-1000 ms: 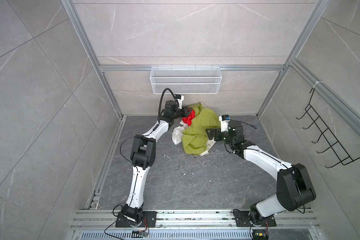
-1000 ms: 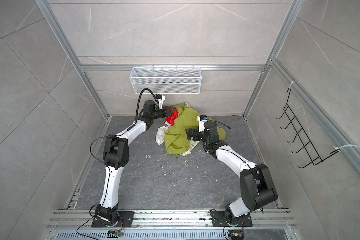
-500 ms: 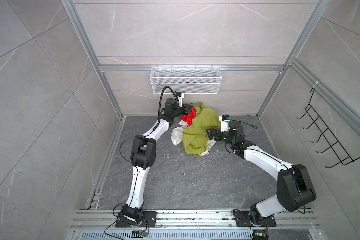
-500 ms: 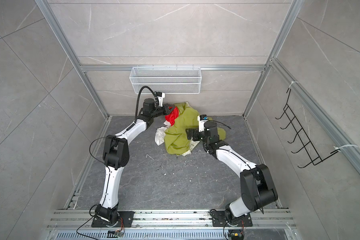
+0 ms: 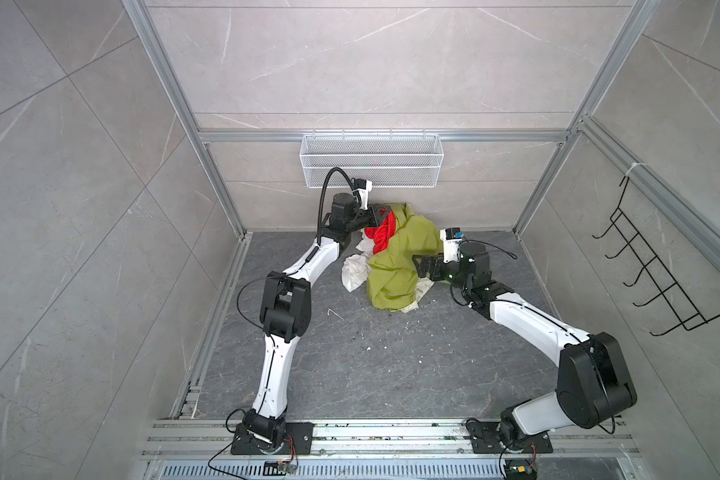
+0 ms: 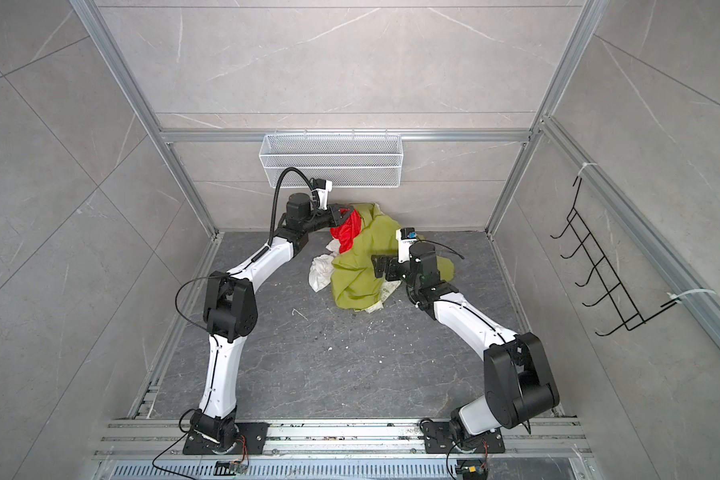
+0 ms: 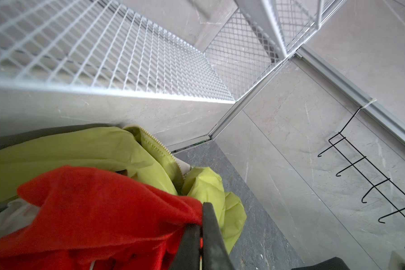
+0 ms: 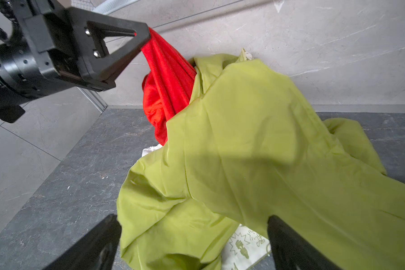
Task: Pick out a specific cloth from the pile
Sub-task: 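Lift the red cloth upward out of the pile with the left gripper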
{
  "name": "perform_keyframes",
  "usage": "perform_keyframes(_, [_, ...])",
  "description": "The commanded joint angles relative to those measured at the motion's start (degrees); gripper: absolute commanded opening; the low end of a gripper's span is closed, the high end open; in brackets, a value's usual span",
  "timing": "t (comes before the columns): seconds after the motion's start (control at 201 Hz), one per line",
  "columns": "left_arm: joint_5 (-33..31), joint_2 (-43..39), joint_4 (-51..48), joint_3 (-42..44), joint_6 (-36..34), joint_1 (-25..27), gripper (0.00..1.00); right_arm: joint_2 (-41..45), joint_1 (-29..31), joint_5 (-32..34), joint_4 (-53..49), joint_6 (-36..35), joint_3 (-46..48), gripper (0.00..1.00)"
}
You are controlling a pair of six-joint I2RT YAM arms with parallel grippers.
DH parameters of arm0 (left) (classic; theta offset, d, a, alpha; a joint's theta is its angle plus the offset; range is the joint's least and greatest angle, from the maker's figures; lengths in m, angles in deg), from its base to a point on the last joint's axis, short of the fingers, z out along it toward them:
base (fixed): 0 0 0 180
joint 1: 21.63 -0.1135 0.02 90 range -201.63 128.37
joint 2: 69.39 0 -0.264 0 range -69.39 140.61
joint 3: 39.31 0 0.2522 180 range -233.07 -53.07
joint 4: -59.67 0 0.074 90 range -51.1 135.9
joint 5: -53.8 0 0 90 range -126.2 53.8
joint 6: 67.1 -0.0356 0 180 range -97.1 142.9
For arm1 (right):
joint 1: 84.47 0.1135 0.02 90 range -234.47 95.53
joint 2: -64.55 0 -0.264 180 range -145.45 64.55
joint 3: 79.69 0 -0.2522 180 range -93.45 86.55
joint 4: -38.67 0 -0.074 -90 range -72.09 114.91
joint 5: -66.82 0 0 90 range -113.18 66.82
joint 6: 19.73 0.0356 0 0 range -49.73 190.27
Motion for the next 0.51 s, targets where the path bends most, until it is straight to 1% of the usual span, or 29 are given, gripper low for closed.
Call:
perform_keyframes(0.0, [0.5, -7.4, 8.1, -1.7, -1.5, 0.3, 0.00, 1.8, 0.5, 1.0, 1.2, 0.3, 1.0, 1.00])
perform_keyframes(0.503, [0.6, -9.7, 8.9, -1.8, -2.1, 1.0, 0.00, 3.2, 0.6, 1.6, 0.9, 0.3, 1.5, 1.00])
